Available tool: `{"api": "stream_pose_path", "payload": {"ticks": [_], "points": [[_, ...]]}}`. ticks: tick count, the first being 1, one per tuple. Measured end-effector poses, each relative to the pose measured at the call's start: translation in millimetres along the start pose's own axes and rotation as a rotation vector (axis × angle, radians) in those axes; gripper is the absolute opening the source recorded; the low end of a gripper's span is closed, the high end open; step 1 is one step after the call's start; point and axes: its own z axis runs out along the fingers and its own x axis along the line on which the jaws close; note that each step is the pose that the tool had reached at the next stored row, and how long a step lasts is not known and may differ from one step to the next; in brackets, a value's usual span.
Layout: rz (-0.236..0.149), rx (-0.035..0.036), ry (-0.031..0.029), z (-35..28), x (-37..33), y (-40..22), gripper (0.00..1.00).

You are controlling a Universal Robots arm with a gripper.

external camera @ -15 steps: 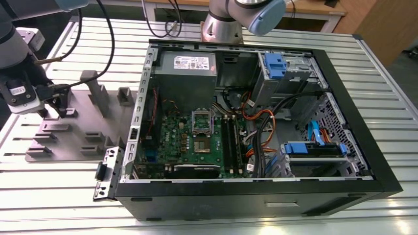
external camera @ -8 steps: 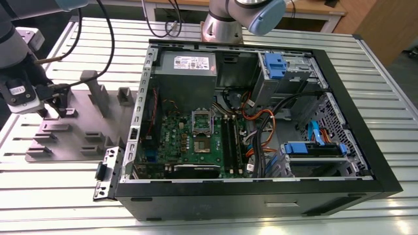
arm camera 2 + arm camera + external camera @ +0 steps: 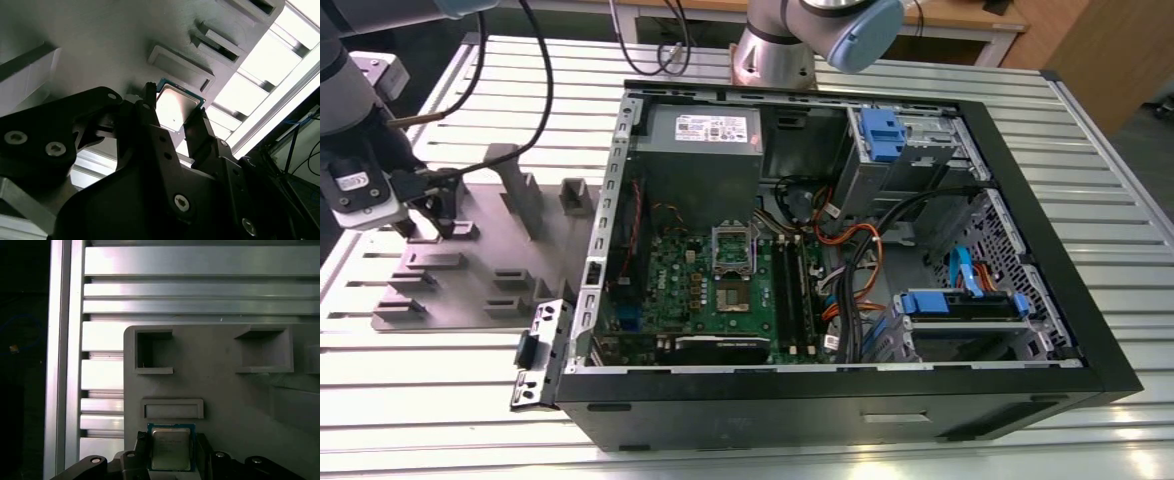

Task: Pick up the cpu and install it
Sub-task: 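Pick up the cpu and move it towards the insertion slot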

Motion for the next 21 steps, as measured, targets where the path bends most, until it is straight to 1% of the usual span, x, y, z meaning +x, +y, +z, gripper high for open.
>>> {"api": "stream_pose_path", "payload": {"ticks": [21], "points": [[0.0, 0.0, 0.0, -10.1, 0.3, 0.5, 0.47]]}}
